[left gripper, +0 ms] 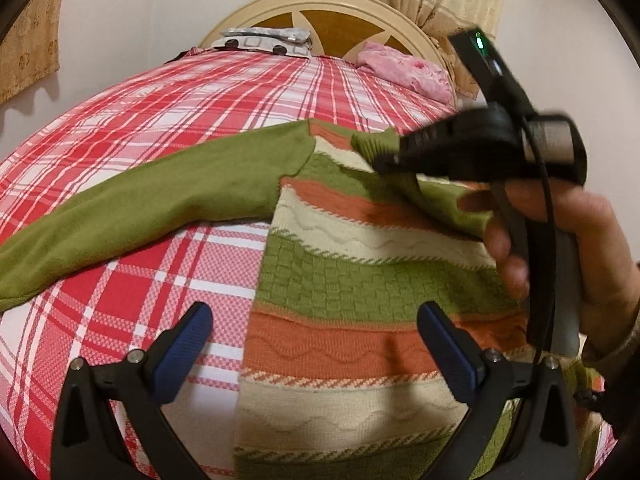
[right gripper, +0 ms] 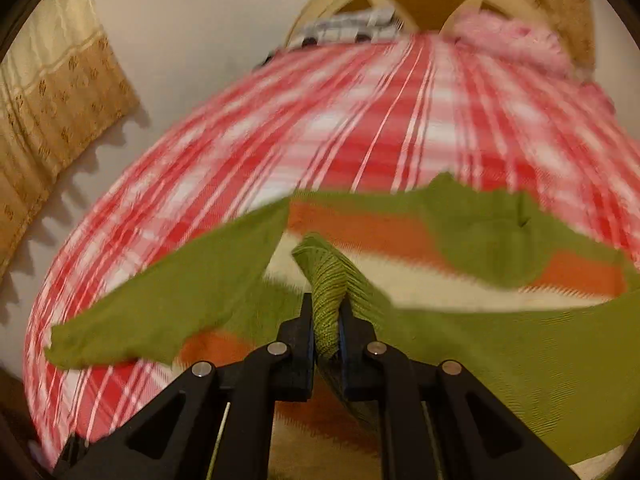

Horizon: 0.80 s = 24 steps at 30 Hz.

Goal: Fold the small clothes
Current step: 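Lift the sleeve with the right tool and lay it across the sweater body, then open the right tool to release the sleeve and withdraw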

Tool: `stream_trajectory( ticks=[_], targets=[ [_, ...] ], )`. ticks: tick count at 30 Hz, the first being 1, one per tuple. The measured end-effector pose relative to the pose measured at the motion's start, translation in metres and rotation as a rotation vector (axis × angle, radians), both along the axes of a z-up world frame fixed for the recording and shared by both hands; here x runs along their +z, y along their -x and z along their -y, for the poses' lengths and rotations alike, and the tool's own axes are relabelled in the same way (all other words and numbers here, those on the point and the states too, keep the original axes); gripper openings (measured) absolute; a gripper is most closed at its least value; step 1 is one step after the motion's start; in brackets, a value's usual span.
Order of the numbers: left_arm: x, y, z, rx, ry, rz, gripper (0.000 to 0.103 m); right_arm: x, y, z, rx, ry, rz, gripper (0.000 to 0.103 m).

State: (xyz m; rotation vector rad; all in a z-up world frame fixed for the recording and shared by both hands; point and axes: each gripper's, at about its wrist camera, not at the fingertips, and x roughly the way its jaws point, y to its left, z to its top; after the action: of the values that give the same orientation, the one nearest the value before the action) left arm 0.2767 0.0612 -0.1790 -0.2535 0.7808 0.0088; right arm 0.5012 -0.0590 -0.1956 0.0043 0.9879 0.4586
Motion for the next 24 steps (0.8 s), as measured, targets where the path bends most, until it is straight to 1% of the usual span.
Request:
stream_trajectory(
  ticks=[2,3,4,5,6,7,8,10,13,14,17,18,21,22,23,24],
  targets=[
    [-0.001,-0.001,-0.002,0.006,0.012,-0.002,0.103,-0.011,0.003,0.004,0.019,0.006,-0.041,0.012],
    [-0.001,0.0,-0.003,0.008,0.016,-0.001,0.103,-0.013,0.006,0.007,0.022,0.007,-0.049,0.017],
    [-0.001,0.0,-0.003,0.011,0.019,0.0,0.103,-0.014,0.008,0.01,0.02,0.001,-0.049,0.025],
    [-0.001,0.001,-0.003,0.011,0.02,0.001,0.103,-0.013,0.012,0.016,0.023,-0.024,-0.049,0.03],
    [-0.001,0.001,-0.002,0.011,0.018,0.001,0.103,-0.011,0.013,0.022,0.021,-0.044,-0.045,0.044],
    [-0.001,0.0,-0.002,0.011,0.014,0.001,0.103,-0.007,0.016,0.031,0.007,-0.067,-0.03,0.062],
    [-0.001,0.001,-0.001,0.01,0.011,0.001,0.103,-0.004,0.017,0.038,-0.004,-0.081,-0.018,0.065],
    [0.0,0.001,0.0,0.008,0.008,0.003,0.103,0.004,0.019,0.054,-0.037,-0.113,0.006,0.065],
    [-0.001,0.0,0.0,0.011,0.009,0.002,0.103,0.007,0.014,0.077,-0.122,-0.125,0.016,0.065],
    [-0.001,0.0,0.0,0.012,0.007,0.0,0.103,0.004,0.012,0.081,-0.138,-0.129,-0.002,0.065],
    [-0.001,-0.001,0.001,0.011,-0.002,-0.002,0.103,-0.017,0.006,0.082,-0.174,-0.137,-0.108,0.066],
    [-0.001,-0.001,0.001,0.013,-0.005,-0.001,0.103,-0.017,0.01,0.077,-0.171,-0.137,-0.082,0.066],
    [-0.001,-0.001,0.002,0.017,-0.019,0.0,0.103,-0.022,0.015,0.057,-0.128,-0.22,-0.122,0.067],
    [-0.001,-0.001,0.002,0.017,-0.024,-0.002,0.103,-0.022,0.016,0.05,-0.108,-0.219,-0.128,0.067],
    [-0.001,-0.001,0.003,0.016,-0.029,-0.003,0.103,-0.022,0.018,0.039,-0.077,-0.194,-0.13,0.067],
    [-0.001,-0.001,0.003,0.017,-0.031,-0.005,0.103,-0.022,0.021,0.032,-0.074,-0.165,-0.115,0.067]
  ],
)
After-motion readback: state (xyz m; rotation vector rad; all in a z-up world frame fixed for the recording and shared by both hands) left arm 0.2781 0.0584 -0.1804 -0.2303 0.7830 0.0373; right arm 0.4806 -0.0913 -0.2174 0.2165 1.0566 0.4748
